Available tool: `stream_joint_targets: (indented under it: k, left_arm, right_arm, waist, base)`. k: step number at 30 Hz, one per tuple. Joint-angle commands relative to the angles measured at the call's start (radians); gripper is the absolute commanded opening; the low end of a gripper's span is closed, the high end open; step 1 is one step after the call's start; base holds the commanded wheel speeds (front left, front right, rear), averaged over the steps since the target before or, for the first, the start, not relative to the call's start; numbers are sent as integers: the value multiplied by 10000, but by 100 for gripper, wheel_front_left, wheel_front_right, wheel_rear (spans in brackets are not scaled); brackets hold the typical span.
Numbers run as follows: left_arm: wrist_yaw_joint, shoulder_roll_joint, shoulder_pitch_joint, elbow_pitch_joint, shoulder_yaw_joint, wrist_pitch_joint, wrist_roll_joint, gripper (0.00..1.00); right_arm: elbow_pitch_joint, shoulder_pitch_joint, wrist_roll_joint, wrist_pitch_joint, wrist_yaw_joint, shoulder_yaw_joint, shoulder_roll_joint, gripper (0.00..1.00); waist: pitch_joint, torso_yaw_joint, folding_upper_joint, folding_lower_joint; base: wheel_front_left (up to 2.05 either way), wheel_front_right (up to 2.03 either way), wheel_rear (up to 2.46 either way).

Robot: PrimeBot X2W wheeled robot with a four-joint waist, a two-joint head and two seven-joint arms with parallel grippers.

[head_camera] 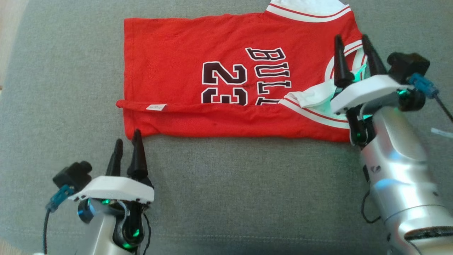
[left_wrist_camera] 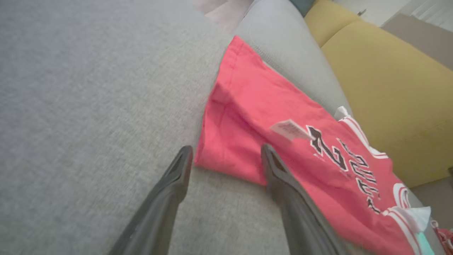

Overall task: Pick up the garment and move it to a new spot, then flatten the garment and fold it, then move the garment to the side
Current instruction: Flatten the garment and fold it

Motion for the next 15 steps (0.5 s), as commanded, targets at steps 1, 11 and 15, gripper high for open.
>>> stream_joint_targets:
  k: [1, 11, 15]
  left_arm:
    - [75, 219, -96, -146, 306, 189, -35, 100]
    - [840, 493, -220, 170, 819, 1138, -512, 100]
    - [1064, 627, -275, 25, 1015, 1469, -704, 100]
  right_arm:
    - [-440, -217, -222, -108, -9, 122, 39, 100]
    - [-2242, 504, -135, -108, -9, 892, 39, 100]
    - [-3068, 891, -76, -108, -9, 1091, 39, 100]
  waist:
    - [-41, -42, 0, 0]
    - [72, -631, 0, 0]
    - [185, -882, 0, 0]
  base:
    - [0, 0, 0]
    - [0, 0, 0]
    - [0, 0, 0]
